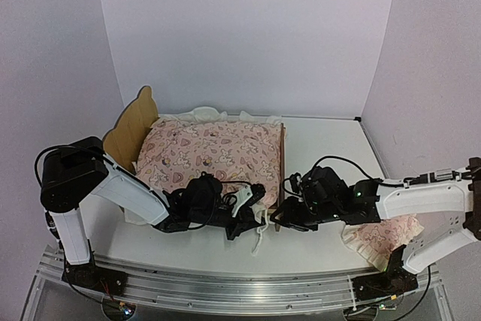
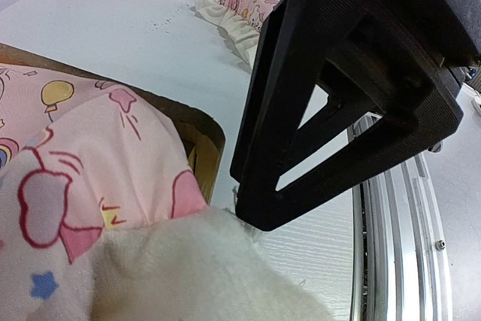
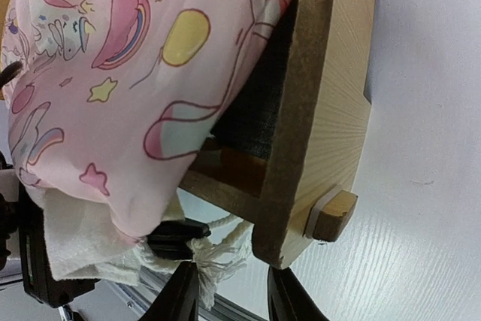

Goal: Set up the pet bed

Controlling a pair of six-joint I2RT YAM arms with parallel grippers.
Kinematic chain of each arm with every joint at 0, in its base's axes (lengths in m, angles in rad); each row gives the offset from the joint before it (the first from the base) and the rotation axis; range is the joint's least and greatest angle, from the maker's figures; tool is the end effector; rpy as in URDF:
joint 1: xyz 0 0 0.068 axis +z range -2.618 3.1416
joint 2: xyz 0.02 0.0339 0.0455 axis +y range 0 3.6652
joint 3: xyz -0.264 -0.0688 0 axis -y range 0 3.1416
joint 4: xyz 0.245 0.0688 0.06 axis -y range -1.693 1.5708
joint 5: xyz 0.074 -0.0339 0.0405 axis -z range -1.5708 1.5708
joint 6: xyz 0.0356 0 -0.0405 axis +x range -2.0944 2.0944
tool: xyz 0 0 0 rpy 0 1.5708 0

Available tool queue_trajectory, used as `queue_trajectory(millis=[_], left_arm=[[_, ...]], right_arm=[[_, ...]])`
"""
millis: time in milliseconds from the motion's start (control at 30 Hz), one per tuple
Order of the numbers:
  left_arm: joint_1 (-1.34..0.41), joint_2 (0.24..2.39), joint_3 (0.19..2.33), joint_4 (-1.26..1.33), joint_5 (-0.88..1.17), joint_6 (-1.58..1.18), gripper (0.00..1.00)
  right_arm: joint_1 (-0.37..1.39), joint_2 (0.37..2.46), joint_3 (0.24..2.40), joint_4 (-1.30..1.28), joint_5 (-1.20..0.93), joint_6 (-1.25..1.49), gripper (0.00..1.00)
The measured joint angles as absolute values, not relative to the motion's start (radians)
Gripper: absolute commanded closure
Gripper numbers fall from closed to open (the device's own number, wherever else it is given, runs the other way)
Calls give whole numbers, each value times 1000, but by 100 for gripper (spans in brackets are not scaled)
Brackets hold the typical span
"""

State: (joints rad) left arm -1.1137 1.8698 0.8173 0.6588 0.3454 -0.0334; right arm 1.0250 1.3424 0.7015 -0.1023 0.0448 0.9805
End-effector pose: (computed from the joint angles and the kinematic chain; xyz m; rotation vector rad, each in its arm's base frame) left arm 0.1527 -0.3378 0.1415 1.2838 1.6677 -1.0634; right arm 0.1432 0.2326 0.1981 -0.0312 2.5136 0.9002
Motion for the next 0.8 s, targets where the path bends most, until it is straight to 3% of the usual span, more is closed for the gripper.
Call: queue_trajectory(millis=[267, 533, 600, 800], left_arm=[[-1114, 1870, 817, 664, 345, -31, 100], [-1114, 1871, 817, 672, 345, -31, 100], [-1115, 1871, 817, 675, 344, -31, 99], [-1118, 1871, 819, 665, 326, -53, 68]], right_arm=[[1016, 1343, 667, -22, 23, 1018, 73], [1009, 1358, 667, 19, 0, 1053, 99], [1008, 1361, 667, 23, -10, 1059, 100], [1003, 1355, 646, 37, -3, 1075, 100]])
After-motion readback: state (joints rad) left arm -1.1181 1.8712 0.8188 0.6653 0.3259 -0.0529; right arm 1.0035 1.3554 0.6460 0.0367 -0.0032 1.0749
